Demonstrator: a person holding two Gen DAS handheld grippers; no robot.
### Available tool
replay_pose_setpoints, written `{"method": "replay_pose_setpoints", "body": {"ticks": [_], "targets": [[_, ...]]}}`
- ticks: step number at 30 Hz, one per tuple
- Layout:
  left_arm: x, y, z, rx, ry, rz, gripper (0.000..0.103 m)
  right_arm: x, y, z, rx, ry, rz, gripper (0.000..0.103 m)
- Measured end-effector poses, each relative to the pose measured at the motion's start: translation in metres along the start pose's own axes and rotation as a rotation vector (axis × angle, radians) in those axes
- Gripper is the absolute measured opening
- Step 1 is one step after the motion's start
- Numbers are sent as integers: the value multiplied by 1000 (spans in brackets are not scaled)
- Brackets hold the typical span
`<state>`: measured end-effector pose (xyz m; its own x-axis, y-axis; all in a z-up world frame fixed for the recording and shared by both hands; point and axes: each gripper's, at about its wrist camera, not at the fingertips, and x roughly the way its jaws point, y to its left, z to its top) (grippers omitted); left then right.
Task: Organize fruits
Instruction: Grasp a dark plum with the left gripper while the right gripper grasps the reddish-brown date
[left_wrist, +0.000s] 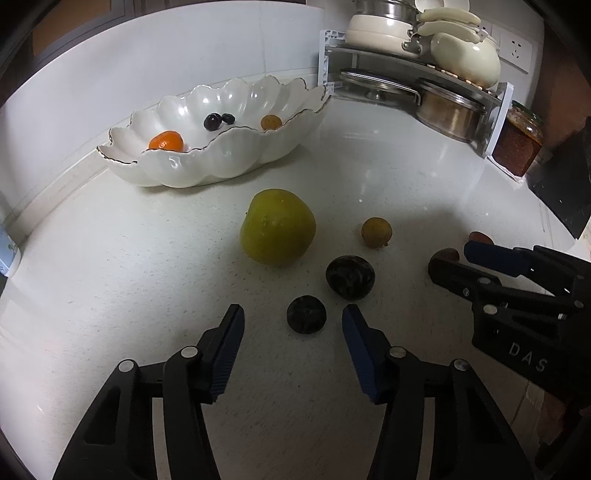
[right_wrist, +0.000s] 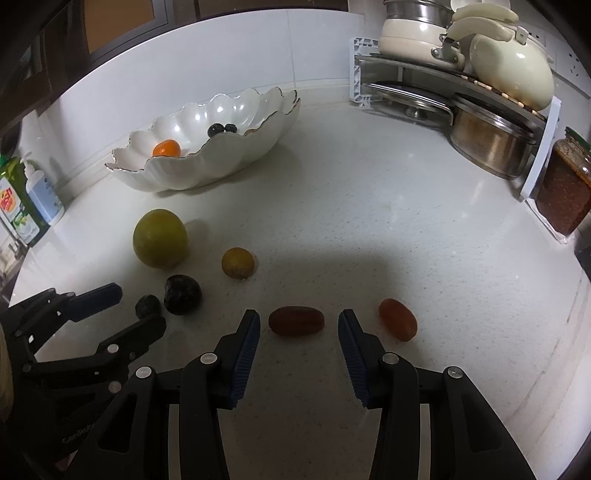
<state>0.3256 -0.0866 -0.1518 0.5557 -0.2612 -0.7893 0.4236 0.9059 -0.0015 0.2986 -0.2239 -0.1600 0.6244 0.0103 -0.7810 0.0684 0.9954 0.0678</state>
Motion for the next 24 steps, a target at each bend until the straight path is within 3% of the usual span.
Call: {"method": "replay_pose_setpoints", "body": {"ticks": [10,13,24], "targets": [[6,-2,1,-9,15,-10,30,5,-3,-1,-4,4,4,44],[5,-2,0,-11,15,-15,24,6,-3,-1,-7,6,13,35],[-6,1,0,-27,-1,-8,23,-3,-1,0,-28,-7,27,32]]}}
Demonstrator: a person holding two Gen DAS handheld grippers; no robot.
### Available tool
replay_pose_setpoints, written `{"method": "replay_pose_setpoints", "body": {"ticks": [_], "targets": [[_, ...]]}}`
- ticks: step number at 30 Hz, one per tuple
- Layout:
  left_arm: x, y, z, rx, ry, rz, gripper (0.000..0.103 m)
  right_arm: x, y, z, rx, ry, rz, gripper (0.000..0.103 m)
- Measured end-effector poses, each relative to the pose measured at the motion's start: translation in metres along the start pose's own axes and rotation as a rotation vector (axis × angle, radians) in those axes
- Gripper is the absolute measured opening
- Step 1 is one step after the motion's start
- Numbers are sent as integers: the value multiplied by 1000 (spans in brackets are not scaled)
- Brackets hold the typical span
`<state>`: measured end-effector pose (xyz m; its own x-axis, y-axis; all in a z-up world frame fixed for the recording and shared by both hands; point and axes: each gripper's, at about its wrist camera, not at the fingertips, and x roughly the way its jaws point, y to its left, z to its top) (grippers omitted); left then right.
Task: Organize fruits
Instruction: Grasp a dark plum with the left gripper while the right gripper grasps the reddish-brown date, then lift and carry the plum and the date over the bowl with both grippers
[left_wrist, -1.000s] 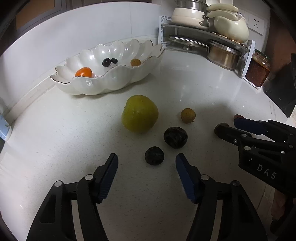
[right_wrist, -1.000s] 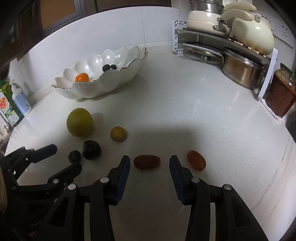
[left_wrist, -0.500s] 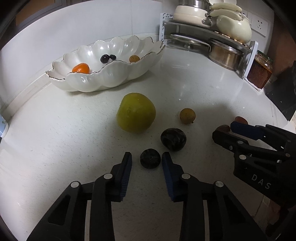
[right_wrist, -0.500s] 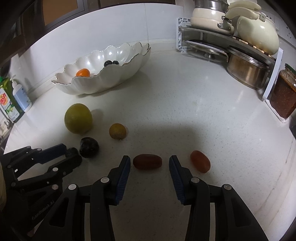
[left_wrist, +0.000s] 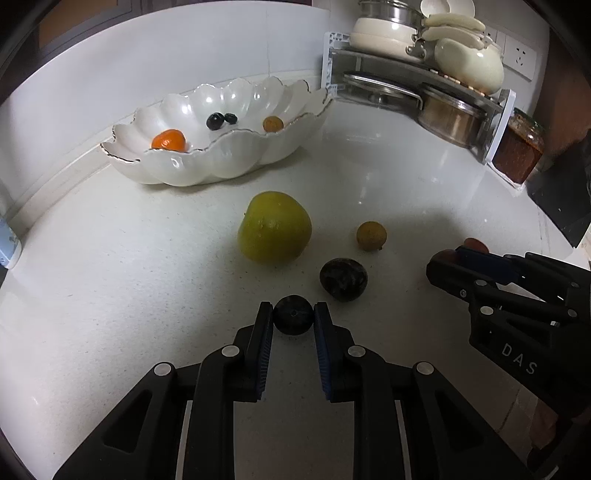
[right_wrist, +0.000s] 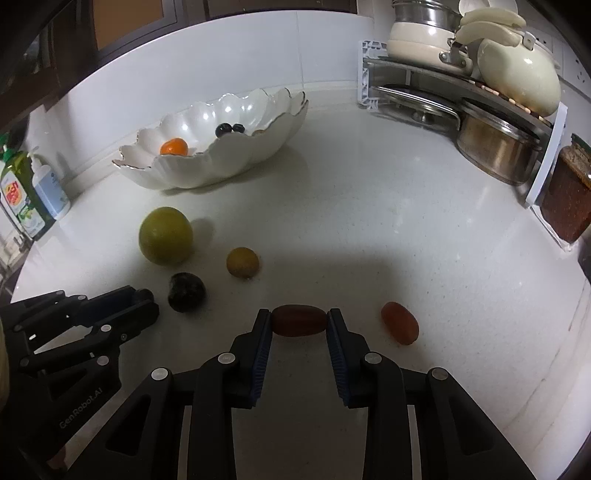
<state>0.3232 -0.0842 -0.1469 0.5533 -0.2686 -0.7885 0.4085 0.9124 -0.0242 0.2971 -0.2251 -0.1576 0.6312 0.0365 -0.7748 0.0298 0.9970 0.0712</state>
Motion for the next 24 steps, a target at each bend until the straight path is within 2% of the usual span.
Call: {"method": "replay_pose_setpoints", "body": {"ticks": [8,24], "targets": [[-17,6,5,-22,-30,4,23,-16,7,7,-19,-31,17,32],[-64,19,26,-39,-147,14,23,-55,26,31,-42,-128,56,32]]}}
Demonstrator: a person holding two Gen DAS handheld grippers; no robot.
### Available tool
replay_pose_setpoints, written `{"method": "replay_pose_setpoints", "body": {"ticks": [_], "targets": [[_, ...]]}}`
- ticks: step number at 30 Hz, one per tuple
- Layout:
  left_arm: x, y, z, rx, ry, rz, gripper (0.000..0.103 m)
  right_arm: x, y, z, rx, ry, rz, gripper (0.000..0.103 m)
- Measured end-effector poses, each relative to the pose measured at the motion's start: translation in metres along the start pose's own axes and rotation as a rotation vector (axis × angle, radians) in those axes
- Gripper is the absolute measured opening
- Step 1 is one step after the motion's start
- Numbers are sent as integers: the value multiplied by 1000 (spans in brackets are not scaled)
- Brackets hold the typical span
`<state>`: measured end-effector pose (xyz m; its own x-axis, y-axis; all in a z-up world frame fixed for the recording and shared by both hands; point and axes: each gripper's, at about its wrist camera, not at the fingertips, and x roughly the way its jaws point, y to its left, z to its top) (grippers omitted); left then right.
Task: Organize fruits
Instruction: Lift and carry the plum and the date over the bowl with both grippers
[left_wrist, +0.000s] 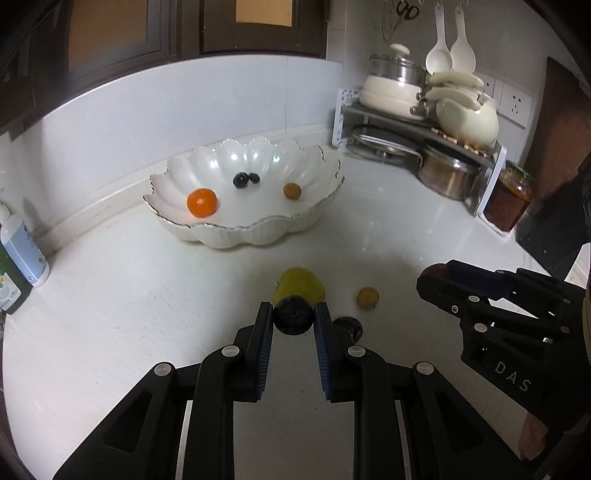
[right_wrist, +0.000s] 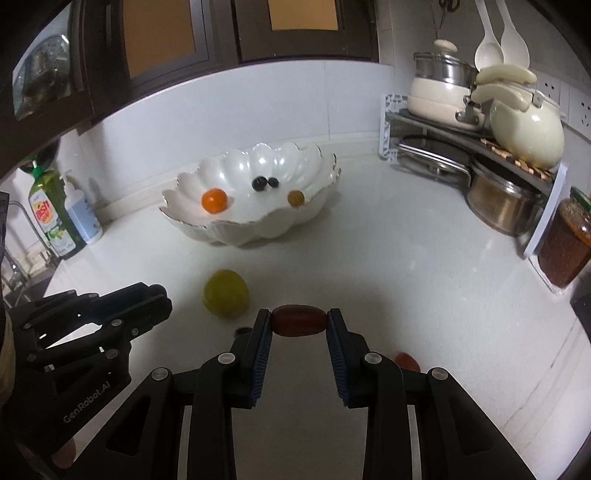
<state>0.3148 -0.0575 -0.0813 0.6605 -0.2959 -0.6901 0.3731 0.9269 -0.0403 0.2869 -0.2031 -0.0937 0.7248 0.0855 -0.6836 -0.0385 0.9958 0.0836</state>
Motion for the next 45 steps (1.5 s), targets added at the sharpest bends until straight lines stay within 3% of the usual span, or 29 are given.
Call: {"method": "replay_pose_setpoints", "body": {"ticks": [8,32,45], "targets": [[-14,13,11,-26,-13,25,23,-9,12,16,-16,-47,9,32],[-32,63,63,-43,-169,142,23,1,54,76,-45,-136,48,32],[-17,78,101,-32,-189,156,23,18,61,112,-48,-156,30,32]]}}
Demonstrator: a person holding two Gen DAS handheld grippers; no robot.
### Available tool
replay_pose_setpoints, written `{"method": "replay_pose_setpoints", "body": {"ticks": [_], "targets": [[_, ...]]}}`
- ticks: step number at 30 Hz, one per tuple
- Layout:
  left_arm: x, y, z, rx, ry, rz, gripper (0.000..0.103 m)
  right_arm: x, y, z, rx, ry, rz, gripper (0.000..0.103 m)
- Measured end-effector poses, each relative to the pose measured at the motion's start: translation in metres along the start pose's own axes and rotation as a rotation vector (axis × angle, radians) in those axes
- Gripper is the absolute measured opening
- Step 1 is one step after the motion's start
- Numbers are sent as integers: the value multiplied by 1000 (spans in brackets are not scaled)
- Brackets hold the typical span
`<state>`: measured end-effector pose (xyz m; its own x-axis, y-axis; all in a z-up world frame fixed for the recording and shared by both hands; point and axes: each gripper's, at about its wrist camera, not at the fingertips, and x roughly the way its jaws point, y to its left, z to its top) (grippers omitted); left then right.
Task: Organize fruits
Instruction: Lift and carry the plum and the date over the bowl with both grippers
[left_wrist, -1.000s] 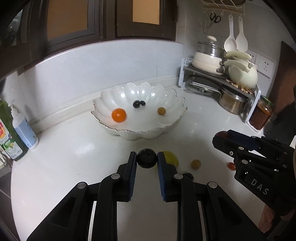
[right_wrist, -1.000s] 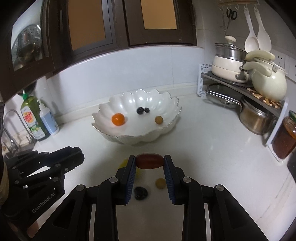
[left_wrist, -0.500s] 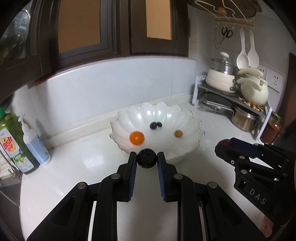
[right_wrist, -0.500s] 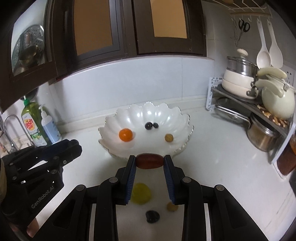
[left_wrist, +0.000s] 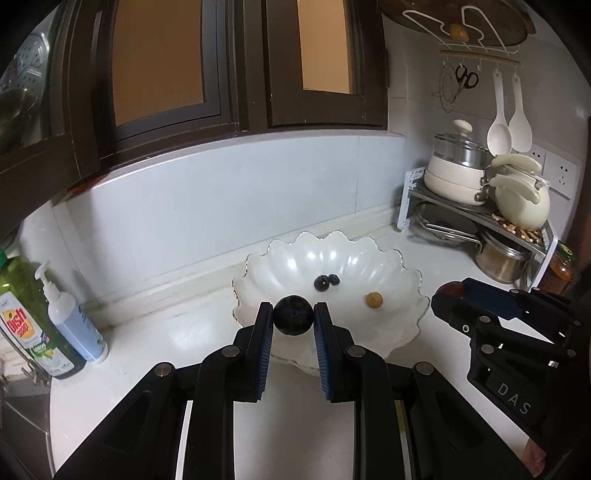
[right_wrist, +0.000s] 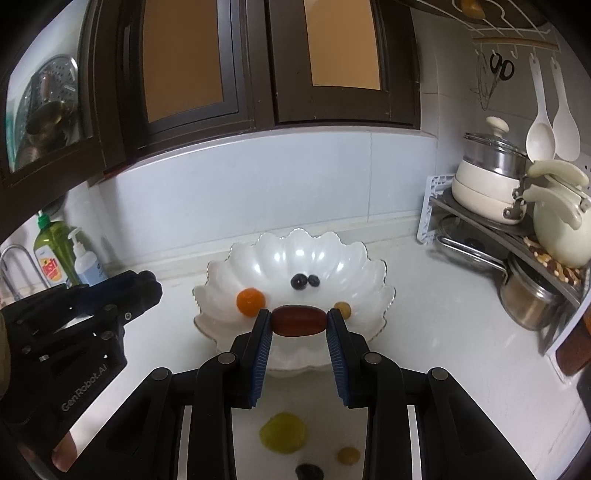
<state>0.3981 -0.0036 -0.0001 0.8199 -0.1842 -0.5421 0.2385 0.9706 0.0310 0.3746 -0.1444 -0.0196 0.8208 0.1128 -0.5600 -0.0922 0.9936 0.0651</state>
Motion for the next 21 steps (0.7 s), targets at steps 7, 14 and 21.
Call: {"method": "replay_pose_setpoints", "body": {"ticks": [7,14,21], "targets": [[21,-1,12,9,25,4,23,16,-2,15,-25,7,-29,32],[49,-1,18,15,84,-9,23,34,-5,26,-51,25,-41,32],[77,3,19,7,147,-3,23,64,-12,31,-67,96,-44,32]]}}
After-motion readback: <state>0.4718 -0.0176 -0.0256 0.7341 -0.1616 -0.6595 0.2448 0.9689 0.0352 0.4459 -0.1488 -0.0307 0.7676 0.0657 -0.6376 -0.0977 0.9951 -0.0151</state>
